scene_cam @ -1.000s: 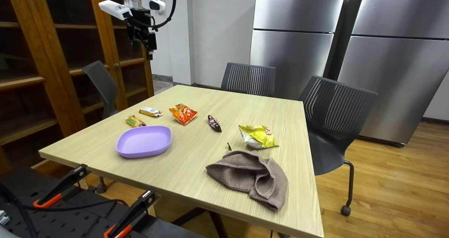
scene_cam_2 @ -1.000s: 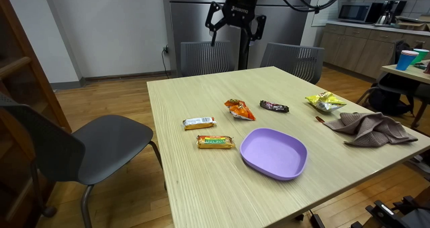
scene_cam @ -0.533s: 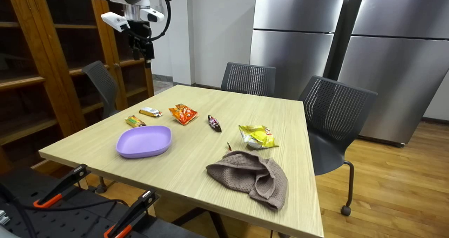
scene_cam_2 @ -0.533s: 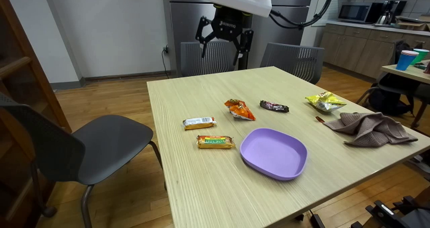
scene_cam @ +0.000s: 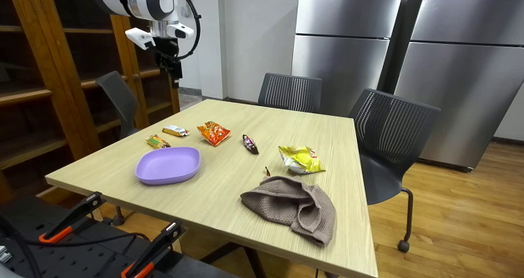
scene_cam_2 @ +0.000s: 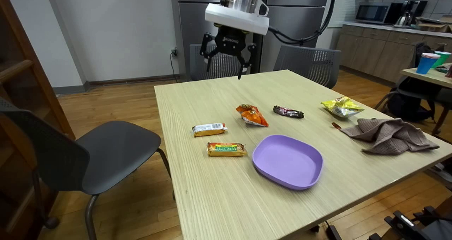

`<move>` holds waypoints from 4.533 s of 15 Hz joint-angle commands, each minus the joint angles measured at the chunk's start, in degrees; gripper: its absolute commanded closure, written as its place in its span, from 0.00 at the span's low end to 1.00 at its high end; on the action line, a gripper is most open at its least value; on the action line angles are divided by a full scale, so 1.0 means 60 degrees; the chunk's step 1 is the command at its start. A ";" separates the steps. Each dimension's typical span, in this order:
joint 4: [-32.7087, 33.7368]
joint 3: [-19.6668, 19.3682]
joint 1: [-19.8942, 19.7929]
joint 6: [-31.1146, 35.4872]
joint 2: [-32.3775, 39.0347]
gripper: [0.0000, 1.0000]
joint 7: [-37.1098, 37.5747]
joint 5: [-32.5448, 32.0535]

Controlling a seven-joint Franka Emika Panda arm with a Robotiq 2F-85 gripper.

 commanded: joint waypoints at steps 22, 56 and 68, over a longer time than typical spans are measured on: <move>0.2590 -0.0409 0.0645 -0.0324 0.2993 0.00 0.2463 0.0044; 0.4320 -0.0295 0.0614 -0.0363 0.4966 0.00 0.3917 0.0486; 0.5124 -0.0141 0.0537 -0.0476 0.5692 0.00 0.4194 0.0670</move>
